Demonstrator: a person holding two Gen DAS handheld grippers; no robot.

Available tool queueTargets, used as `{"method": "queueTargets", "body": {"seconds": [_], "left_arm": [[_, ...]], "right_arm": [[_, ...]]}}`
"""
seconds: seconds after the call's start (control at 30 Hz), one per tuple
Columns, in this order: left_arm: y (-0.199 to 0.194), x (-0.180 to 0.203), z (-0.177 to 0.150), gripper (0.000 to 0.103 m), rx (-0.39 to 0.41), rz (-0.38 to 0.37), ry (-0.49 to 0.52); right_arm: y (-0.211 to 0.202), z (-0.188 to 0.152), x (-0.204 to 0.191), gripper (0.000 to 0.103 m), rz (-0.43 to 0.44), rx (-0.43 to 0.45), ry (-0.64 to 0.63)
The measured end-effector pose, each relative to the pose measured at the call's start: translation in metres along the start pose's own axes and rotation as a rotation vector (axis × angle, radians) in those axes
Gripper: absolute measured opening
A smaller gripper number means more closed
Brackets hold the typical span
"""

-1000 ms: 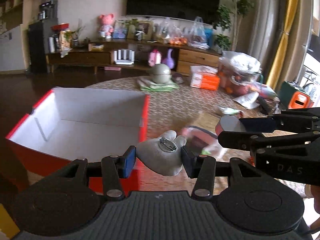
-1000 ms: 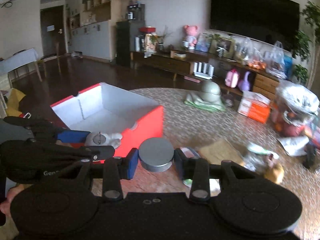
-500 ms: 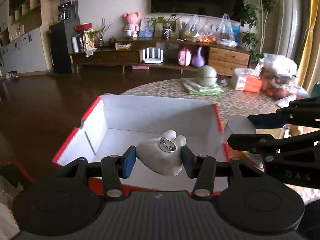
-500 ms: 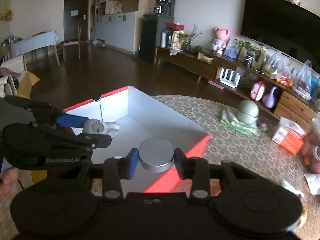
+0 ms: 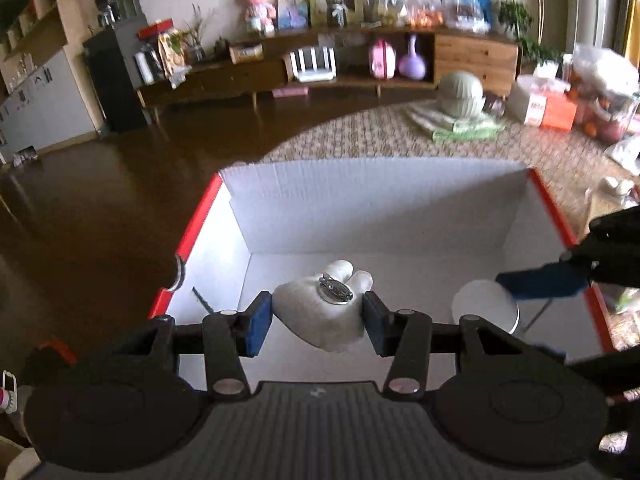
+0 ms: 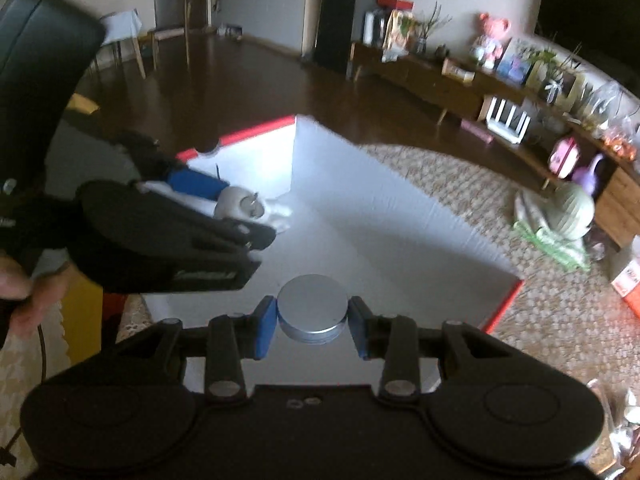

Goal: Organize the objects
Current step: 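Carry rabbit figurine in left tool over red box while right tool carries tin, then open left tool to drop figurine into box while right tool drops tin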

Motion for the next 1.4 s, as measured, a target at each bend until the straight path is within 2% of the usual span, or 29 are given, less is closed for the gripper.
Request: {"method": "queueTargets", "body": {"seconds": [0.33,0.57,0.77,0.83,0.93,1.0,1.07,1.13,1.4], "left_arm": [[0.055,0.003,0.006,0.048,-0.191,-0.04,0.017],[0.072,0.005,0.001,0.049,-0.336,-0.048,0.058],[0.079,0.006,-0.005,0.05,-0.403,-0.053,0.063],[0.078,0.006,-0.005,0.051,-0.404,-0.056,0.065],[0.078,0.006,-0.005,0.058,-0.413,-0.035,0.062],[0.076,0.005,-0.004,0.059,-0.4,-0.039,0.055],[0.073,0.004,-0.003,0.065,-0.389,-0.041,0.045],[0.07,0.001,-0.002,0.065,-0.374,-0.031,0.04],[0.037,-0.005,0.009,0.065,-0.242,-0.018,-0.022]], "right_arm": [[0.04,-0.009,0.005,0.037,0.016,-0.175,0.015],[0.05,-0.014,0.005,0.037,0.014,-0.235,0.028],[0.056,-0.014,0.003,0.038,0.005,-0.276,0.029],[0.056,-0.014,0.002,0.039,0.008,-0.278,0.03],[0.055,-0.015,0.001,0.045,0.009,-0.28,0.036],[0.054,-0.014,0.0,0.048,0.006,-0.271,0.036],[0.051,-0.014,-0.001,0.051,0.007,-0.262,0.04],[0.046,-0.012,0.0,0.051,0.008,-0.247,0.049],[0.013,-0.006,-0.005,0.052,0.036,-0.162,0.063]]}}
Point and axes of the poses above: each gripper's, at about its wrist camera, not at the fingertips, and y roughly the way its jaws point, x to its right, z to its top, the point moved 6 cm from there along y, roughly the way its jaws point, and after that the axes turned 4 degrees about z, right-handed, at the moved point
